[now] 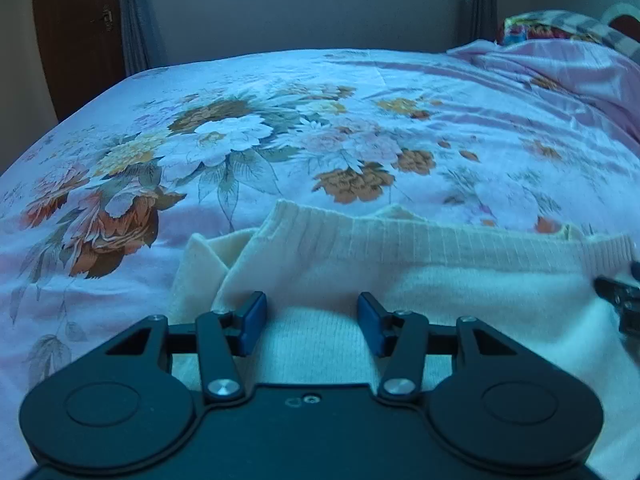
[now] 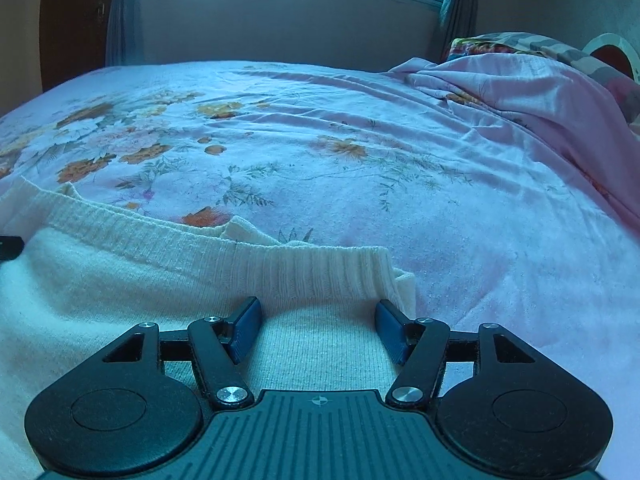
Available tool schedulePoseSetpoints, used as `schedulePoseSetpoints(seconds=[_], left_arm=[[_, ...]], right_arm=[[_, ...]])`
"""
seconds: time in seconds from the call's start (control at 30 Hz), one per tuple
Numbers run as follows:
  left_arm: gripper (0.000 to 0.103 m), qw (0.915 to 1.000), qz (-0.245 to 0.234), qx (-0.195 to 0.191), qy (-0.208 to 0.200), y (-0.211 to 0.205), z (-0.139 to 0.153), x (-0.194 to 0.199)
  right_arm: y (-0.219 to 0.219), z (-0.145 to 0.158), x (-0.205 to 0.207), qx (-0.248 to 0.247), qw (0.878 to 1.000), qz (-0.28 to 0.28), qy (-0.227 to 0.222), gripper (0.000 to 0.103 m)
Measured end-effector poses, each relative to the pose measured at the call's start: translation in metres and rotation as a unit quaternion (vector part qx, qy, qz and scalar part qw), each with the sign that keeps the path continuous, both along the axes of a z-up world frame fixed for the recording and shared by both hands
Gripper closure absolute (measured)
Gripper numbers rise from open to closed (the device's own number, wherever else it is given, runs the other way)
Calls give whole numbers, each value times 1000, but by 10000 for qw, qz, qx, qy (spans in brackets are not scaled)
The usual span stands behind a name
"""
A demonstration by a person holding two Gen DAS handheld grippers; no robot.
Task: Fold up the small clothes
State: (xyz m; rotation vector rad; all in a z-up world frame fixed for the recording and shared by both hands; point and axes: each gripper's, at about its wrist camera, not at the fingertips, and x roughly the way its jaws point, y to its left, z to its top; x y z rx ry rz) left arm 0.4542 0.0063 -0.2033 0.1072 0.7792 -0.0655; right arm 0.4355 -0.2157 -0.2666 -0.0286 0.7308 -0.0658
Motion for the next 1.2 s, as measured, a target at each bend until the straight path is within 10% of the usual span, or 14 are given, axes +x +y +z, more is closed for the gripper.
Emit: schedulePoseSetpoints(seconds=[0.17,0.53,1.2], left_arm=[[53,9997,-104,-34,225,8,13,-32],[45,9993,-165,-178,280,26,21,-142],[47,9944,430,-826,506,73,48,-193]], right_arm=[[3,27,10,34,9973,47,738,39],[87,29,-144,-178,9972,728,82,39],[84,71,-224,642,9971,418,-31,38]])
